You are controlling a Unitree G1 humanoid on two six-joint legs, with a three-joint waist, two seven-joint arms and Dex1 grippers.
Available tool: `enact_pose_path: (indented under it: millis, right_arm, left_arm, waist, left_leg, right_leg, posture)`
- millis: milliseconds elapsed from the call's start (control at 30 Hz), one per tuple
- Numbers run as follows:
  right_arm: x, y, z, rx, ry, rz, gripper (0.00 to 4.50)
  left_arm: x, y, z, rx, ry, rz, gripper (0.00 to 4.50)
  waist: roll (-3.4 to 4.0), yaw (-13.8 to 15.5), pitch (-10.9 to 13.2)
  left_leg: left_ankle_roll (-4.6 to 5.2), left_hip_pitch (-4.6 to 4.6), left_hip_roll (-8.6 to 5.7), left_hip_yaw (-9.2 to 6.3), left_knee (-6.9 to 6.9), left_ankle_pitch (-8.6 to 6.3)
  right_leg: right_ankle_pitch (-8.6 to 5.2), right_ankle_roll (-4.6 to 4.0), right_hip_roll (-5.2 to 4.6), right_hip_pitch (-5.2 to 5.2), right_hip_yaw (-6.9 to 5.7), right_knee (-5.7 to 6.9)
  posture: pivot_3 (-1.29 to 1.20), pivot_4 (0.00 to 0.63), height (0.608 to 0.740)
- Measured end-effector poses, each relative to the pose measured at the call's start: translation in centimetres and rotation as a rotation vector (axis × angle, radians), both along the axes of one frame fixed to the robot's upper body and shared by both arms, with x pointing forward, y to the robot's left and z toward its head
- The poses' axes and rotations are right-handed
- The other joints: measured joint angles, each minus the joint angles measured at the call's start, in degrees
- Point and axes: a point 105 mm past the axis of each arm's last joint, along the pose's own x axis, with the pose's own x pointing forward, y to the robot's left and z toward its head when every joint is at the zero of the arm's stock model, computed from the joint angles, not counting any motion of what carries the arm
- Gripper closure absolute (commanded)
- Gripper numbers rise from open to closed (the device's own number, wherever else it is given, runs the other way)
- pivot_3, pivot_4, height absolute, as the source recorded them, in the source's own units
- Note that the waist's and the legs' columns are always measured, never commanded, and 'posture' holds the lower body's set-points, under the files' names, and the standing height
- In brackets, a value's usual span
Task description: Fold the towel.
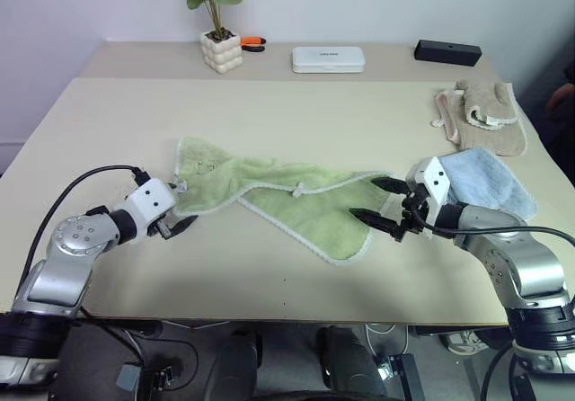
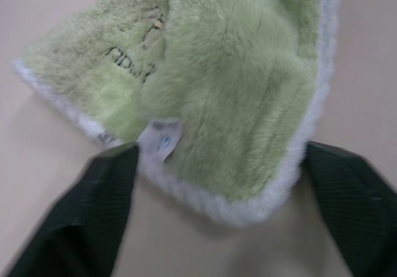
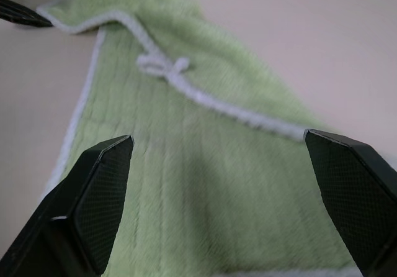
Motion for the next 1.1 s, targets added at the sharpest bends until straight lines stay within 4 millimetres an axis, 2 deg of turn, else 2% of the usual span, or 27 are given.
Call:
enact_pose_path:
  millis: [167,300,433,533,600,667,800,867,967,1100]
  right_arm:
    - [0.2,0.1,0.1,-0.012,-0.025,-0.011,0.0]
    - [1.1,0.1,0.6,-0.053,-0.069,-0.022,0.0]
    - [2.4,-0.9,2.0,-0.134,-0.133,-0.038,0.0]
    - [3.2,-1.9,1.8,-0.216,-0.145,-0.043,0.0]
    - [3.6,-2.3,1.5,-0.262,-0.149,-0.04,0.0]
    - [3.9,-2.5,1.2,-0.312,-0.157,-0.019,0.0]
    - [4.5,-2.9,0.1,-0.367,-0.152,-0.001,0.0]
    - [5.5,-3.2,-0.1,-0.388,-0.162,-0.016,0.0]
    - [7.0,-3.4,-0.7,-0.432,-0.184,-0.041,0.87]
    - [7.6,-3.4,-1.9,-0.455,-0.178,-0.048,2.86]
  left_arm:
    - [0.3,-0.2,-0.6,-0.029,0.005,-0.006,4.35]
    - [0.3,0.1,-0.6,-0.026,0.002,0.004,4.43]
    - [0.1,0.5,-0.5,-0.022,-0.017,0.033,4.43]
    - [0.1,1.3,1.1,-0.052,-0.089,0.079,4.43]
    - [0.0,1.4,2.9,-0.074,-0.158,0.09,4.43]
    - [-0.5,1.4,3.6,-0.087,-0.188,0.093,4.43]
    - [-1.4,1.3,2.8,-0.09,-0.158,0.1,4.43]
    - [-1.8,1.3,2.3,-0.089,-0.139,0.105,4.43]
    - [-2.0,1.1,2.2,-0.099,-0.136,0.102,4.5]
    - [-2.3,1.0,2.0,-0.109,-0.125,0.106,4.5]
  waist:
    - [0.0,-0.2,0.0]
    - [0.02,-0.5,0.0]
    - [0.0,-0.3,0.0]
    - [-0.02,-0.3,0.0]
    - [-0.02,-0.3,0.0]
    - [-0.01,-0.3,0.0]
    - [-0.01,-0.4,0.0]
    - [-0.01,-0.6,0.0]
    - [-0.02,-0.7,0.0]
    - [-0.01,-0.7,0.0]
  left_leg:
    - [0.0,0.0,0.01,0.0,0.0,0.0]
    - [0.0,-0.01,0.01,0.01,0.0,0.0]
    - [0.0,-0.01,0.01,0.0,-0.03,0.0]
    - [0.0,-0.03,0.01,0.0,-0.1,0.0]
    - [0.0,-0.03,0.01,0.0,-0.13,0.0]
    - [0.0,-0.01,0.01,0.03,-0.18,0.0]
    - [-0.01,0.01,0.01,0.03,-0.24,0.01]
    - [-0.02,0.02,0.01,0.06,-0.25,0.02]
    - [-0.09,0.03,0.01,0.05,-0.3,0.06]
    - [-0.19,0.03,0.01,0.05,-0.49,0.11]
  right_leg:
    - [0.0,0.01,0.01,-0.03,0.0,0.04]
    - [0.01,0.01,0.01,-0.09,0.01,0.09]
    - [0.01,0.01,0.01,-0.09,0.0,0.08]
    - [0.01,0.01,-0.01,-0.13,0.0,0.07]
    - [0.01,0.01,-0.02,-0.13,0.0,0.07]
    - [0.01,0.01,-0.04,-0.14,0.01,0.05]
    - [0.01,0.01,-0.01,-0.18,0.01,0.05]
    - [0.01,0.01,-0.01,-0.18,0.03,0.06]
    - [0.01,0.0,-0.01,-0.18,0.02,0.06]
    - [0.01,0.0,-0.03,-0.24,0.03,0.01]
  posture:
    - [0.0,0.15,0.737]
    - [0.0,0.15,0.737]
    - [0.0,0.15,0.737]
    - [0.0,0.15,0.737]
    - [0.0,0.15,0.737]
    - [0.0,0.15,0.737]
    - [0.0,0.15,0.737]
    - [0.0,0.15,0.737]
    - [0.0,0.15,0.737]
    - [0.0,0.15,0.737]
